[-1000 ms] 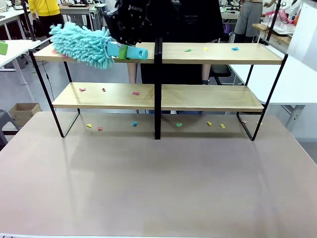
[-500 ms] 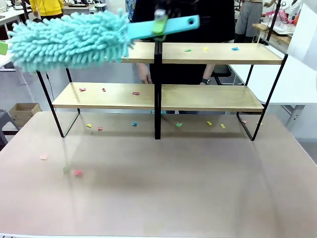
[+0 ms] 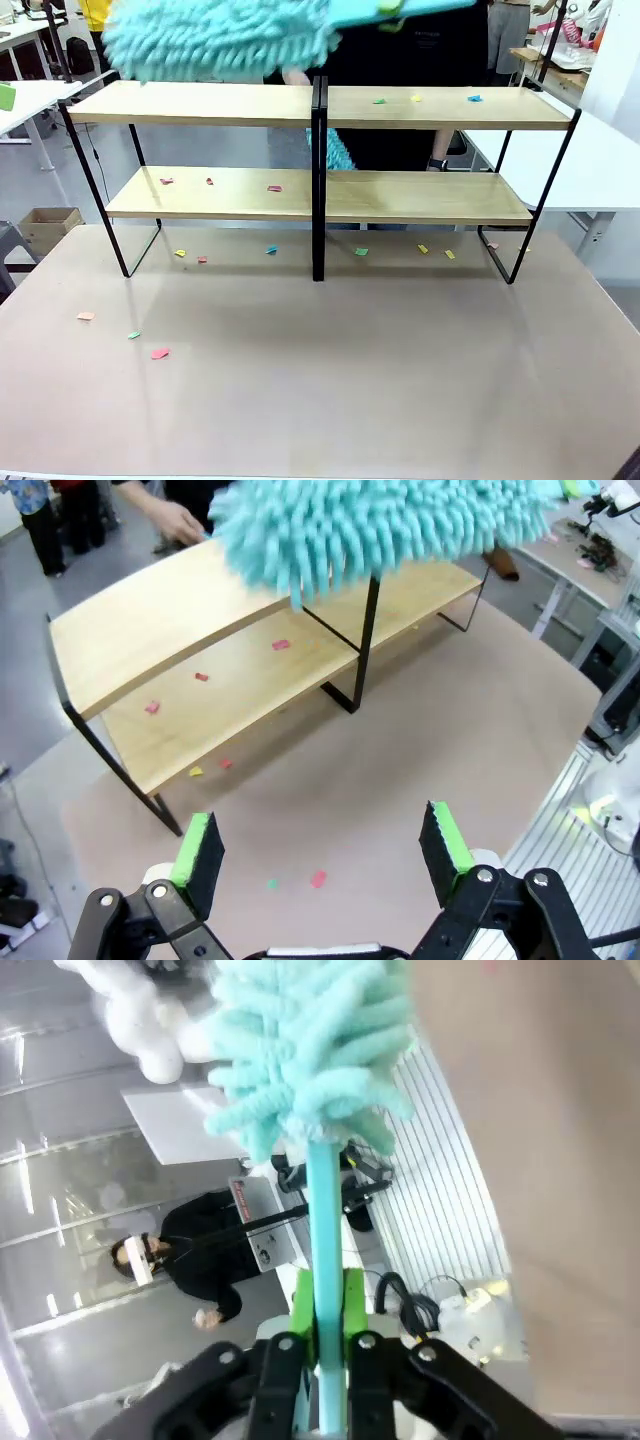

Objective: Clean the shelves.
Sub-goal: Clean a randomly selected level of the Shelf with the Duster, then clean another randomly selected level of the Shelf with the Duster.

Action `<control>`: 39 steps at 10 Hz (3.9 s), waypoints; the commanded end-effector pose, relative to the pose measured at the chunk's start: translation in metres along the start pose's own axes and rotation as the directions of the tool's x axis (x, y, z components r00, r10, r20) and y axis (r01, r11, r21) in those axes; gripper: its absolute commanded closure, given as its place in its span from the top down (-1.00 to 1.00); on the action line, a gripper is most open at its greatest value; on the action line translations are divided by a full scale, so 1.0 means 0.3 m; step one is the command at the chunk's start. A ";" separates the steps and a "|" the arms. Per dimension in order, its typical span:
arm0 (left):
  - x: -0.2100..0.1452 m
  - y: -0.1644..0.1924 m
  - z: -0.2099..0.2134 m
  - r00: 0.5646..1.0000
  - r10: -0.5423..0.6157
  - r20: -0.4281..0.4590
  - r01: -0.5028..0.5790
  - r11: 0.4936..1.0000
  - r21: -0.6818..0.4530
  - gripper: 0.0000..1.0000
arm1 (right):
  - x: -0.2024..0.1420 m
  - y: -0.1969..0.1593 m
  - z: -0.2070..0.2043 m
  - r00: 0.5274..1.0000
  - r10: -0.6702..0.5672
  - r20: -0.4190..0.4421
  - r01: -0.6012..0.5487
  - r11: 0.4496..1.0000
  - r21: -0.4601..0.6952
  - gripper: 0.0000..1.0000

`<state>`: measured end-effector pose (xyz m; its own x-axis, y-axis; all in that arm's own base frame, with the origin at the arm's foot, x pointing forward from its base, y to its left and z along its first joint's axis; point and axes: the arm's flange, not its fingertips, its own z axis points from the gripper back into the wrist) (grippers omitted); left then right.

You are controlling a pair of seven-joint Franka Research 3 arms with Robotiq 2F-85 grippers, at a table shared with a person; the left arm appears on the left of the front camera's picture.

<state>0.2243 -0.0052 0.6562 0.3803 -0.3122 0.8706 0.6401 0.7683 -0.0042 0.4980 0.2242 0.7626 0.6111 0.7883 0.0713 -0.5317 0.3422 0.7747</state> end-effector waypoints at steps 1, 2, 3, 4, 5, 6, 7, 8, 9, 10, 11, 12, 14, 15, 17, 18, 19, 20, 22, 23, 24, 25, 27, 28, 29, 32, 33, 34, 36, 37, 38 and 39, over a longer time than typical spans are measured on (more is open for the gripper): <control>0.000 0.001 -0.002 1.000 0.001 -0.002 -0.001 1.000 0.002 1.00 | -0.456 0.007 -0.106 0.968 -0.054 0.246 0.044 0.998 0.047 -0.74; 0.000 0.001 -0.002 1.000 0.001 -0.002 -0.001 1.000 0.002 1.00 | -0.615 0.021 -0.116 0.947 -0.107 0.302 0.092 0.994 0.061 -0.74; 0.000 0.001 -0.002 1.000 0.001 -0.002 -0.001 1.000 0.002 1.00 | -0.764 0.032 -0.116 0.923 -0.140 0.359 0.119 0.990 0.079 -0.74; 0.000 0.001 -0.002 1.000 0.001 -0.002 -0.001 1.000 0.002 1.00 | -0.921 0.031 -0.108 0.891 -0.173 0.420 0.142 0.984 0.103 -0.74; 0.000 0.001 -0.002 1.000 0.001 -0.002 -0.001 1.000 0.002 1.00 | -1.050 0.013 -0.103 0.841 -0.225 0.492 0.186 0.974 0.127 -0.74; 0.000 0.001 -0.002 1.000 0.001 -0.002 -0.001 1.000 0.002 1.00 | -1.165 -0.002 -0.119 0.811 -0.256 0.526 0.209 0.967 0.147 -0.74; 0.000 0.001 -0.002 1.000 0.001 -0.002 -0.001 1.000 0.002 1.00 | -1.267 -0.007 -0.151 0.805 -0.260 0.533 0.190 0.965 0.183 -0.74; 0.000 0.001 -0.002 1.000 0.001 -0.002 -0.001 1.000 0.002 1.00 | -1.383 -0.009 -0.190 0.787 -0.297 0.541 0.217 0.954 0.208 -0.74; 0.000 0.001 -0.002 1.000 0.001 -0.002 -0.001 1.000 0.002 1.00 | -1.477 -0.010 -0.213 0.761 -0.327 0.560 0.250 0.945 0.212 -0.74; 0.000 0.001 -0.002 1.000 0.001 -0.002 -0.001 1.000 0.002 1.00 | -1.549 -0.009 -0.229 0.714 -0.325 0.620 0.260 0.945 0.197 -0.74; 0.000 0.001 -0.002 1.000 0.001 -0.002 -0.001 1.000 0.002 1.00 | -1.611 -0.023 -0.243 0.683 -0.277 0.676 0.241 0.959 0.150 -0.74; 0.000 0.001 -0.002 1.000 0.001 -0.002 -0.001 1.000 0.002 1.00 | -1.671 -0.056 -0.262 0.669 -0.246 0.701 0.183 0.969 0.165 -0.74; 0.000 0.001 -0.002 1.000 0.001 -0.002 -0.001 1.000 0.002 1.00 | -1.744 -0.153 -0.313 0.803 -0.315 0.505 0.084 0.900 0.427 -0.74; 0.000 0.001 -0.002 1.000 0.001 -0.002 -0.001 1.000 0.002 1.00 | -1.752 -0.194 -0.352 0.868 -0.338 0.364 0.147 0.874 0.463 -0.74; 0.000 0.001 -0.002 1.000 0.001 -0.002 -0.001 1.000 0.002 1.00 | -1.696 -0.195 -0.344 0.786 -0.312 0.533 0.110 0.920 0.377 -0.74; 0.000 0.001 -0.002 1.000 0.001 -0.002 -0.001 1.000 0.002 1.00 | -1.696 -0.195 -0.344 0.786 -0.312 0.533 0.110 0.920 0.377 -0.74; 0.000 0.001 -0.002 1.000 0.001 -0.002 -0.001 1.000 0.002 1.00 | -1.696 -0.195 -0.344 0.786 -0.312 0.533 0.110 0.920 0.377 -0.74; 0.000 0.001 -0.002 1.000 0.001 -0.002 -0.001 1.000 0.002 1.00 | -1.696 -0.195 -0.344 0.786 -0.312 0.533 0.110 0.920 0.377 -0.74; 0.000 0.001 -0.002 1.000 0.001 -0.002 -0.001 1.000 0.002 1.00 | -1.696 -0.195 -0.344 0.786 -0.312 0.533 0.110 0.920 0.377 -0.74; 0.000 0.001 -0.002 1.000 0.001 -0.002 -0.001 1.000 0.002 1.00 | -1.696 -0.195 -0.344 0.786 -0.312 0.533 0.110 0.920 0.377 -0.74; 0.000 0.001 -0.002 1.000 0.001 -0.002 -0.001 1.000 0.002 1.00 | -1.696 -0.195 -0.344 0.786 -0.312 0.533 0.110 0.920 0.377 -0.74; 0.000 0.001 -0.002 1.000 0.001 -0.002 -0.001 1.000 0.002 1.00 | -1.696 -0.195 -0.344 0.786 -0.312 0.533 0.110 0.920 0.377 -0.74; 0.000 0.001 -0.002 1.000 0.001 -0.002 -0.001 1.000 0.002 1.00 | -1.696 -0.195 -0.344 0.786 -0.312 0.533 0.110 0.920 0.377 -0.74; 0.000 0.001 -0.002 1.000 0.001 -0.002 -0.001 1.000 0.002 1.00 | -1.696 -0.195 -0.344 0.786 -0.312 0.533 0.110 0.920 0.377 -0.74; 0.000 0.001 -0.002 1.000 0.001 -0.002 -0.001 1.000 0.002 1.00 | -1.696 -0.195 -0.344 0.786 -0.312 0.533 0.110 0.920 0.377 -0.74; 0.000 0.001 -0.002 1.000 0.001 -0.002 -0.001 1.000 0.002 1.00 | -1.696 -0.195 -0.344 0.786 -0.312 0.533 0.110 0.920 0.377 -0.74; 0.000 0.001 -0.002 1.000 0.001 -0.002 -0.001 1.000 0.002 1.00 | -1.705 -0.198 -0.346 0.786 -0.330 0.522 0.133 0.916 0.380 -0.74; 0.000 0.001 -0.002 1.000 0.001 -0.002 -0.001 1.000 0.002 1.00 | -1.643 -0.216 -0.371 0.866 -0.304 0.397 0.159 0.920 0.358 -0.74; 0.000 0.001 -0.002 1.000 0.001 -0.002 -0.001 1.000 0.002 1.00 | -1.557 -0.277 -0.469 0.901 -0.425 0.087 0.389 0.879 0.276 -0.74; 0.000 0.001 -0.002 1.000 0.001 -0.002 -0.001 1.000 0.002 1.00 | -1.495 -0.317 -0.550 0.857 -0.514 -0.031 0.510 0.840 0.185 -0.74; 0.000 0.001 -0.002 1.000 0.001 -0.002 -0.001 1.000 0.002 1.00 | -1.408 -0.357 -0.640 0.850 -0.519 -0.090 0.527 0.836 0.152 -0.74; 0.000 0.001 -0.002 1.000 0.001 -0.002 -0.001 1.000 0.002 1.00 | -1.341 -0.399 -0.703 0.820 -0.570 -0.053 0.573 0.814 0.099 -0.74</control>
<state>0.2246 -0.0053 0.6559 0.3813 -0.3123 0.8701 0.6398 0.7685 -0.0045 0.1861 -0.0406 0.5156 0.7659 0.4972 -0.4077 0.0124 0.6225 0.7825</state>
